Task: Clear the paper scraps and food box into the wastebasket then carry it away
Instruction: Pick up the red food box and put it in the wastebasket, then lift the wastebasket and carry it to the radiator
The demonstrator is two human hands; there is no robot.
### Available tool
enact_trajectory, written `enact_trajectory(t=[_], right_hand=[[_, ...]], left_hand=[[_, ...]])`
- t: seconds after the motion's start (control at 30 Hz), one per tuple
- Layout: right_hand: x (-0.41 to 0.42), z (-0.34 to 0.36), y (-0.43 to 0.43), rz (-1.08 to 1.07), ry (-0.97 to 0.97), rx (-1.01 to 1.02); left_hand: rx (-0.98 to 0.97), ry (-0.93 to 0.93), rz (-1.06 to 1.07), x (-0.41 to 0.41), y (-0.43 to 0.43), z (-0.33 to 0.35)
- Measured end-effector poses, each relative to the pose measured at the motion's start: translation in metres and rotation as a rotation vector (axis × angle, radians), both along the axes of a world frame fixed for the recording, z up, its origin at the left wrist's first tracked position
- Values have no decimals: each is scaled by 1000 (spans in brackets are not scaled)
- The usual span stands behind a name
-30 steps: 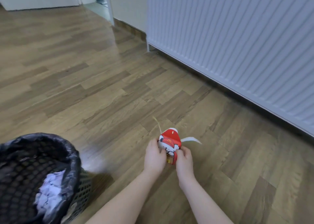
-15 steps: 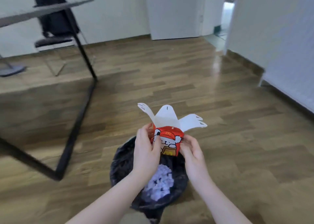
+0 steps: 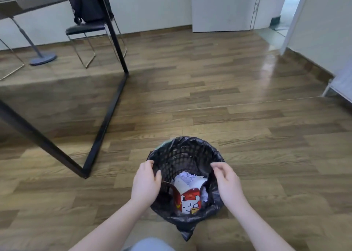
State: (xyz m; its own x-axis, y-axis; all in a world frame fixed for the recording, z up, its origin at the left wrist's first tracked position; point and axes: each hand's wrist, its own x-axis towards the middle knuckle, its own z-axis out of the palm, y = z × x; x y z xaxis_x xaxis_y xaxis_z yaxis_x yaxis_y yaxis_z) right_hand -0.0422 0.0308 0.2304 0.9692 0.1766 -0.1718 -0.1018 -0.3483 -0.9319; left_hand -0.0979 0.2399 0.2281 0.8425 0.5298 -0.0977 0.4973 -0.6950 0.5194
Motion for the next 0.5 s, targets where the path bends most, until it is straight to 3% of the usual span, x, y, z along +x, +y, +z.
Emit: enact_trajectory(t=[0.13, 0.3, 0.5], right_hand=[[28, -10, -5, 22, -63, -73], [30, -41, 1, -78, 78, 111], [33, 1, -13, -201, 133, 155]], left_hand=[[55, -4, 56, 4, 18, -9], [-301, -87, 256, 4, 15, -34], [-424, -133, 333, 25, 4, 14]])
